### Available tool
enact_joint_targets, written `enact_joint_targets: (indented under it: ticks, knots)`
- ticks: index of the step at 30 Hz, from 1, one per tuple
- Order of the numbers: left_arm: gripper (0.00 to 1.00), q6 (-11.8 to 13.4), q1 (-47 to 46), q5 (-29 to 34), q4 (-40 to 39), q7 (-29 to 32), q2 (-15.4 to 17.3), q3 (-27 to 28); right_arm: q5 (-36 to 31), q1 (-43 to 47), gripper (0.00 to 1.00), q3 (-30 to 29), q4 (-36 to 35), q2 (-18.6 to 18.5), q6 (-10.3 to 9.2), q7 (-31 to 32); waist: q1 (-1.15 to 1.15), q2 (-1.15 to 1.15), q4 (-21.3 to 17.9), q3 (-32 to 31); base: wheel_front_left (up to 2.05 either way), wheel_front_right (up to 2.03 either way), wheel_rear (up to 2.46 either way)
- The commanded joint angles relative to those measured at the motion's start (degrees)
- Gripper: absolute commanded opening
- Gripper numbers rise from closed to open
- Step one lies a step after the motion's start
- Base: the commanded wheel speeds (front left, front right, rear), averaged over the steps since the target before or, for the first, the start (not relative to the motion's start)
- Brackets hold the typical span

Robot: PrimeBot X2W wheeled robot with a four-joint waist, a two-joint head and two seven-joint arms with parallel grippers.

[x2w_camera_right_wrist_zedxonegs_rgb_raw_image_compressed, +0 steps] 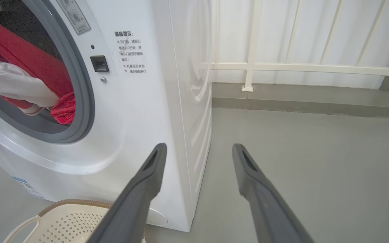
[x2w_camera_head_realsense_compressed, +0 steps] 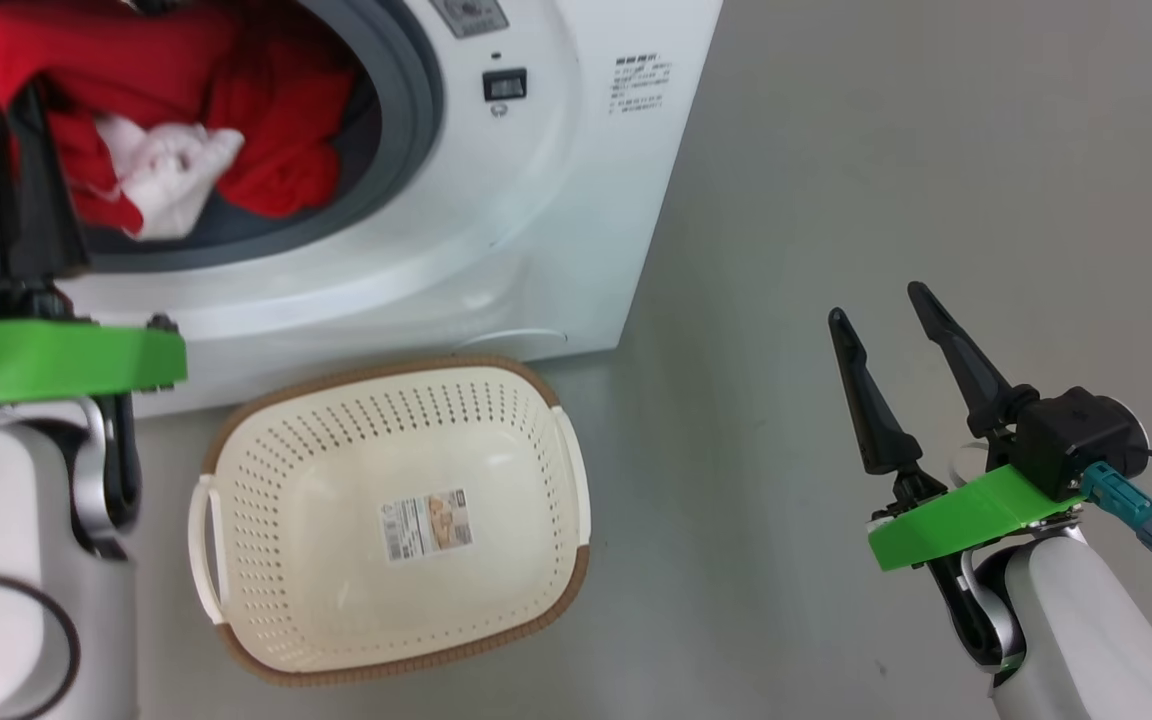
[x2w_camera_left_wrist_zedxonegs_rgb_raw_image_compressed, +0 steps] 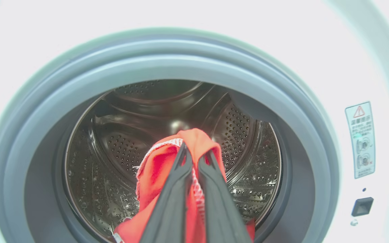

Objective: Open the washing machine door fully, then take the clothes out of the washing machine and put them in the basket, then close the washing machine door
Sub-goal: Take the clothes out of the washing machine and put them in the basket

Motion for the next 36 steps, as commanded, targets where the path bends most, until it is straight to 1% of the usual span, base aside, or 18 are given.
enact_joint_targets:
  ticks: [1,11,16,18,23,27,29,36]
  knots:
    - [0.0,-0.2,2.0,0.4,-3.1,-0.4,1.4,1.6,0.6,1.0,1.0,1.3,-1.1,-0.3,0.36,-0.4,0.0,0.0,0.2,-2.8,0.0,0.0,0.0]
    - [0.0,-0.2,10.8,0.4,-12.2,-0.4,-0.7,0.8,0.4,3.8,1.0,1.3,-0.1,0.2,0.36,-0.4,0.0,0.0,0.6,-8.2,0.0,0.0,0.0]
    - [0.0,0.0,14.0,0.5,-15.5,-0.2,-1.0,0.2,0.4,4.7,1.0,1.4,0.2,0.4,0.36,-0.4,0.0,0.0,0.7,-10.1,0.0,0.0,0.0]
    - [0.0,0.0,16.0,0.2,-18.1,0.4,-1.3,-0.3,0.4,5.3,1.0,1.4,0.3,0.5,0.36,-0.4,0.0,0.0,0.7,-11.3,0.0,0.0,0.0]
    - [0.0,0.0,18.8,-0.9,-19.8,1.2,-2.1,-1.1,0.3,6.0,1.0,1.4,0.4,0.5,0.36,-0.4,0.0,0.0,0.9,-12.3,0.0,0.0,0.0]
    - [0.0,0.3,21.7,-2.3,-18.6,1.8,-3.0,-2.1,0.2,6.3,1.0,1.6,0.1,0.6,0.36,-0.4,0.0,0.0,0.8,-12.1,0.0,0.0,0.0]
    - [0.0,-0.3,22.6,-3.2,-16.6,1.8,-3.3,-3.2,0.3,6.3,1.0,1.6,-0.2,0.6,0.36,-0.4,0.0,0.0,0.8,-11.6,0.0,0.0,0.0]
    - [0.0,-2.5,21.1,-4.6,-4.2,0.6,-3.7,-5.6,0.6,5.5,1.0,2.1,-0.5,0.4,0.36,-0.4,0.0,0.0,0.8,-9.0,0.0,0.0,0.0]
